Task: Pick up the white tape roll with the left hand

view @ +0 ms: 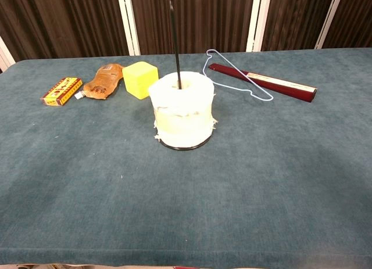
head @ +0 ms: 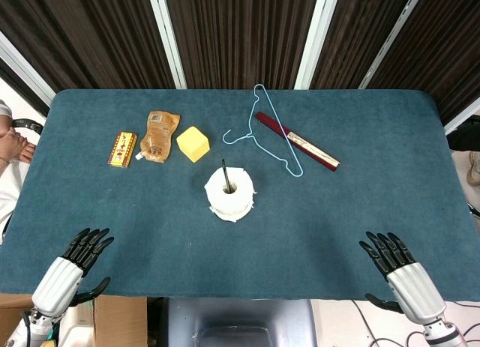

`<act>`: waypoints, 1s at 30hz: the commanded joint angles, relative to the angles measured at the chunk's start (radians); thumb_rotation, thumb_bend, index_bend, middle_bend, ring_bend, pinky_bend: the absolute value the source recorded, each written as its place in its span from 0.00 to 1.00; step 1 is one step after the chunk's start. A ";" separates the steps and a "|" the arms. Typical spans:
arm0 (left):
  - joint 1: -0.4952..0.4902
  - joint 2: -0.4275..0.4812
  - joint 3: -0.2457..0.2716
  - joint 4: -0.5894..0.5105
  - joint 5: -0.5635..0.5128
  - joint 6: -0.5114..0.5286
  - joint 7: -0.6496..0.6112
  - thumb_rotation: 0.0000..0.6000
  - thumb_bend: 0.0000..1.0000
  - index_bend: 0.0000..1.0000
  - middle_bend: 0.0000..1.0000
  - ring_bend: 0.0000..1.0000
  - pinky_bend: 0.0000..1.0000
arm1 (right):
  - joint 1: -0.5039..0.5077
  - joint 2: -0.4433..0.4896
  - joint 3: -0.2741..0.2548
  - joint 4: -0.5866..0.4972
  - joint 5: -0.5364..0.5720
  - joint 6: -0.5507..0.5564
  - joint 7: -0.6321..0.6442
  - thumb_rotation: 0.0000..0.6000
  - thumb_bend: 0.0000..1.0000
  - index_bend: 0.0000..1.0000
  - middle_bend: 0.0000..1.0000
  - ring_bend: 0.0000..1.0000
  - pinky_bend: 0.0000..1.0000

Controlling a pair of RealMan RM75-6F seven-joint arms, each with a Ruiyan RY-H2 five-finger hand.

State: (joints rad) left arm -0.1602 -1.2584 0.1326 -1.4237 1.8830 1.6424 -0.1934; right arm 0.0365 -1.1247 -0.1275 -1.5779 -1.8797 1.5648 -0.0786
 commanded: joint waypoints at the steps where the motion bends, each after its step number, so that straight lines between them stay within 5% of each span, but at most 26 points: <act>1: -0.001 -0.040 -0.014 0.033 0.007 0.034 -0.084 1.00 0.37 0.00 0.00 0.00 0.00 | 0.000 0.001 -0.001 -0.003 0.000 0.000 0.001 1.00 0.06 0.00 0.00 0.00 0.00; 8: -0.064 -0.217 -0.044 0.094 -0.041 0.016 -0.476 1.00 0.36 0.00 0.00 0.00 0.03 | 0.004 0.000 0.005 -0.012 0.010 -0.005 0.003 1.00 0.06 0.00 0.00 0.00 0.00; 17: -0.193 -0.439 -0.178 0.112 -0.239 -0.271 -0.335 1.00 0.34 0.00 0.00 0.00 0.03 | 0.014 0.002 0.015 -0.020 0.036 -0.024 0.013 1.00 0.06 0.00 0.00 0.00 0.00; 30: -0.329 -0.609 -0.321 0.162 -0.396 -0.429 -0.157 1.00 0.33 0.00 0.00 0.00 0.03 | 0.025 0.014 0.027 -0.022 0.070 -0.045 0.029 1.00 0.06 0.00 0.00 0.00 0.00</act>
State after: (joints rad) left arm -0.4760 -1.8532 -0.1755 -1.2705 1.5026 1.2269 -0.3642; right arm 0.0616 -1.1105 -0.1006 -1.5993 -1.8107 1.5196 -0.0500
